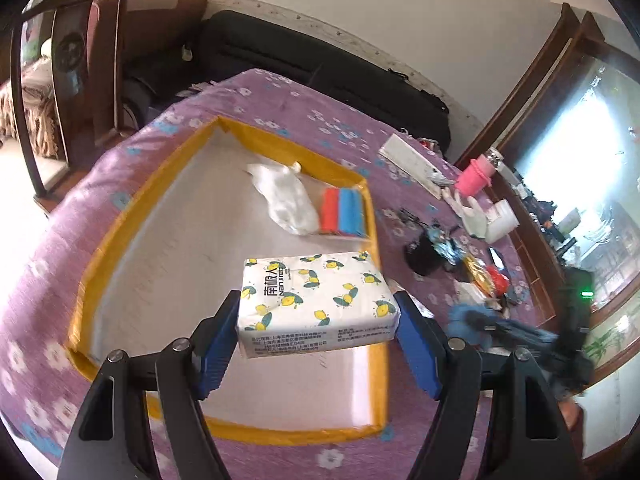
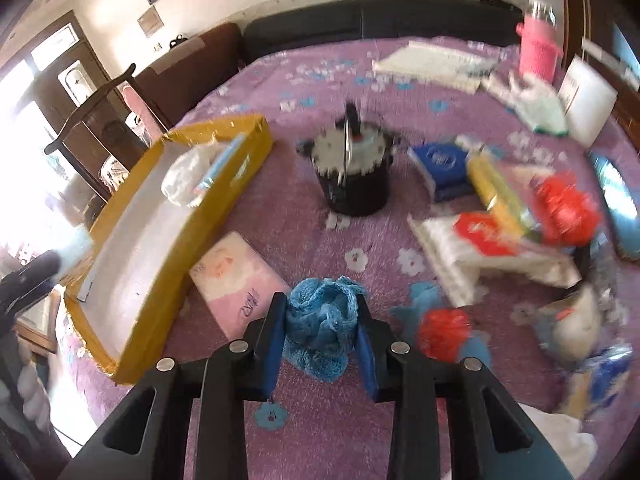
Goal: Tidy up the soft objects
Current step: 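Place tissue pack in tray with left tool while right drops blue cloth, then grasp the pink tissue pack with the left tool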
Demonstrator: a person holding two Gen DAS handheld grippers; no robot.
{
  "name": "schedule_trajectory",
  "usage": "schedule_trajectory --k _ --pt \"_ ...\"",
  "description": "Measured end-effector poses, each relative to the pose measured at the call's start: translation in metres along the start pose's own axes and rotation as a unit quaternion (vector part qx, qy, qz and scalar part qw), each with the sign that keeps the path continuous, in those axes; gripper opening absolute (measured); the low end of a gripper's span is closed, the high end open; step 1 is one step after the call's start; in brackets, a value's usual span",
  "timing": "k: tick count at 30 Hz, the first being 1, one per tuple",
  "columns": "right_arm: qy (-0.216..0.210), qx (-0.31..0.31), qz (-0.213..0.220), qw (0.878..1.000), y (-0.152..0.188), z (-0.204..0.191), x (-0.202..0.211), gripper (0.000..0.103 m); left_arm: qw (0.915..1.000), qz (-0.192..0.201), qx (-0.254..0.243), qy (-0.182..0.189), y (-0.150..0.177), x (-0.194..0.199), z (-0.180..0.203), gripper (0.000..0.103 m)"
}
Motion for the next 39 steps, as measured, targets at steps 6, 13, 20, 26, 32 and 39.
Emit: schedule_trajectory --k 6,13,20,26,32,39 --pt "-0.023 0.020 0.008 1.000 -0.027 -0.028 0.014 0.034 0.9980 -0.003 -0.040 -0.049 -0.046 -0.024 -0.011 0.073" --pt "-0.067 0.035 -0.030 0.997 -0.047 -0.082 -0.038 0.034 0.9960 -0.059 -0.018 -0.064 -0.093 -0.101 -0.032 0.073" --pt "-0.093 0.044 -0.068 0.992 -0.063 -0.121 -0.094 0.035 0.9928 -0.062 -0.005 -0.103 -0.119 -0.162 -0.060 0.074" --pt "-0.091 0.058 -0.090 0.990 -0.072 -0.143 -0.132 0.035 0.9958 -0.064 0.016 -0.063 -0.127 -0.154 -0.063 0.076" --pt "-0.101 0.068 -0.114 0.986 -0.078 -0.164 -0.167 0.035 0.9979 -0.044 0.023 -0.042 -0.136 -0.120 -0.071 0.085" --pt "-0.113 0.056 -0.129 0.984 -0.091 -0.177 -0.200 0.038 0.9990 0.018 0.032 -0.026 -0.145 -0.061 -0.077 0.085"
Point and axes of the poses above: each gripper's, at about its wrist camera, not at the fingertips, and x roughly against the way its jaws point, z to its right, y to its underside, the point moved 8 cm from there along -x, roughly the way its jaws point, and after that the axes turned 10 degrees about -y, right-handed, at the moved point
